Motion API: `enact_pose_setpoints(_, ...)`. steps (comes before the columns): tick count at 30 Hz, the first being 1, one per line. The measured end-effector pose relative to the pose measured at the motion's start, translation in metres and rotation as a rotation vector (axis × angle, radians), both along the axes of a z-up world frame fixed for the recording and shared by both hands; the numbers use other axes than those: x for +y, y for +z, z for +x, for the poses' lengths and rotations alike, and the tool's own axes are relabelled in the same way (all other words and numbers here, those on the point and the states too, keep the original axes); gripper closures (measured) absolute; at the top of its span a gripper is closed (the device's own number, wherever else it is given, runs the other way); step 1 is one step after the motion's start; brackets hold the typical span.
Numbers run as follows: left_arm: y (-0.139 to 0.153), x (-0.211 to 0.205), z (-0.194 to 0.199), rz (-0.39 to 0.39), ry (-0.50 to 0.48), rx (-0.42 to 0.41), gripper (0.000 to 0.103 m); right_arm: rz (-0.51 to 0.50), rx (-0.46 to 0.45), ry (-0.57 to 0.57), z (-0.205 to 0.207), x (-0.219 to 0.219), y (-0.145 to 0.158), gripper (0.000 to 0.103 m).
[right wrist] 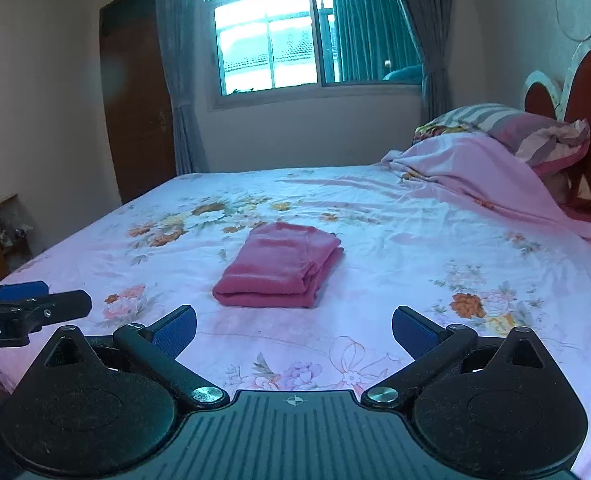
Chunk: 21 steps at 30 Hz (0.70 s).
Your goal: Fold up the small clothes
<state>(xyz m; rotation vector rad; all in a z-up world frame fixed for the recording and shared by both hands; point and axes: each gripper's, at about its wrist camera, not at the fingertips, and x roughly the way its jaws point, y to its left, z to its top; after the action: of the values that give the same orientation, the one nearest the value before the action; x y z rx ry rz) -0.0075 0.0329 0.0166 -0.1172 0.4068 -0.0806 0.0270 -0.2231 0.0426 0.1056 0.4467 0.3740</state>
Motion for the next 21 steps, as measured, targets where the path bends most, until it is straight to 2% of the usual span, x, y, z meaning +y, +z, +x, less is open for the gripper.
enact_pose_setpoints(5, 0.004, 0.0, -0.017, 0.028, 0.054, -0.048, 0.001, -0.014, -0.039, -0.004, -0.022, -0.005, 0.007, 0.0)
enact_pose_setpoints(11, 0.005, -0.007, -0.022, 0.085, 0.071, -0.019, 0.001, -0.023, -0.035, 0.003, -0.028, 0.0, 0.004, 0.0)
enact_pose_setpoints(21, -0.001, -0.006, -0.021, 0.095, 0.088, -0.004, 0.001, -0.023, -0.04, 0.011, -0.033, 0.001, 0.002, 0.0)
